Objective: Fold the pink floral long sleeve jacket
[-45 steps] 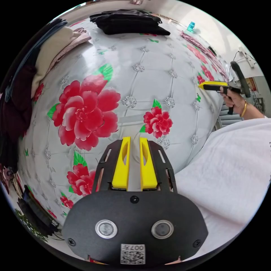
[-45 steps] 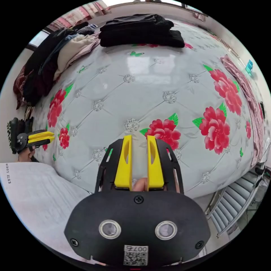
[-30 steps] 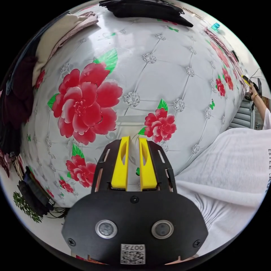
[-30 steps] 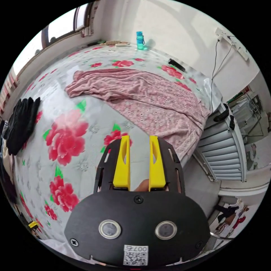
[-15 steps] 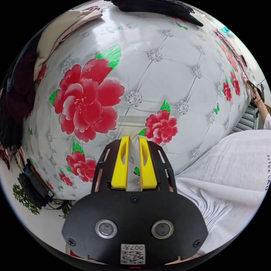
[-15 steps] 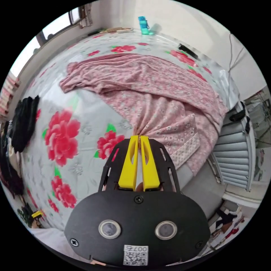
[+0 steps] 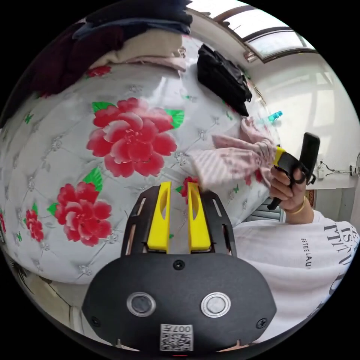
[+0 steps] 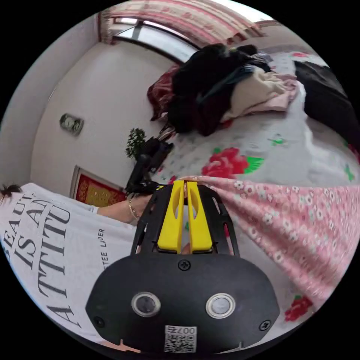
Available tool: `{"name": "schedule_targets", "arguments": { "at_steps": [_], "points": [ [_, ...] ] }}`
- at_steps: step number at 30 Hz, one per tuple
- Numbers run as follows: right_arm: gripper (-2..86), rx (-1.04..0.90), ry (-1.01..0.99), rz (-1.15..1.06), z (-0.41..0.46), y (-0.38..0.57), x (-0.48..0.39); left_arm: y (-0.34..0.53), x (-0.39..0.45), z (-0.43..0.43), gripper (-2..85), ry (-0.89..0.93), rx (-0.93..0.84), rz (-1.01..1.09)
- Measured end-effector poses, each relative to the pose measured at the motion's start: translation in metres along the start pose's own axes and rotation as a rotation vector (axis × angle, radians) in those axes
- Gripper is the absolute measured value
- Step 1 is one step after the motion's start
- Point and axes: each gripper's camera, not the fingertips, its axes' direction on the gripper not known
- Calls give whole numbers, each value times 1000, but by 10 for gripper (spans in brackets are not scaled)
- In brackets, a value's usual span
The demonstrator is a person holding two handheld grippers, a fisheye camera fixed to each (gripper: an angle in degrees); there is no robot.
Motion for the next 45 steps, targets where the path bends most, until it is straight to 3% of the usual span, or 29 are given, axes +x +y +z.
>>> {"name": "schedule_targets", "arguments": {
  "at_steps": [5,9,11,15,21,27,29,32,35,38,42,45],
  "points": [
    [4,-196,-209,-360,116,-50,-146,47,-71,-105,53,25,105,-65],
    [24,-351,-152,-450,175,-21,-177,100,-138,-153,51,50,116,-180],
    [33,-363,-63,-394,173,-11,-154,116,-161,-167,50,46,99,-227],
    [51,-144,220,-95,102,21,-70,120,-183,-211,50,42,107,-229],
    [74,-107,405,197,68,72,-4,43,-130,-206,70,60,-32,15],
    [74,-154,638,254,124,51,9,-16,-22,-161,78,151,-163,223],
    [61,-263,686,268,146,48,25,-18,15,-156,80,155,-187,286],
    [21,-288,899,142,154,56,17,-5,61,-181,79,117,-162,378],
    [5,-273,823,180,123,58,14,7,60,-212,78,78,-137,360],
    [0,56,672,172,30,66,-35,23,36,-263,77,36,-55,261],
    [-2,320,623,-47,-108,79,-147,25,30,-316,77,-127,-1,233],
    [-3,422,630,-227,-185,90,-235,-3,67,-338,85,-98,39,288]
  ]
}}
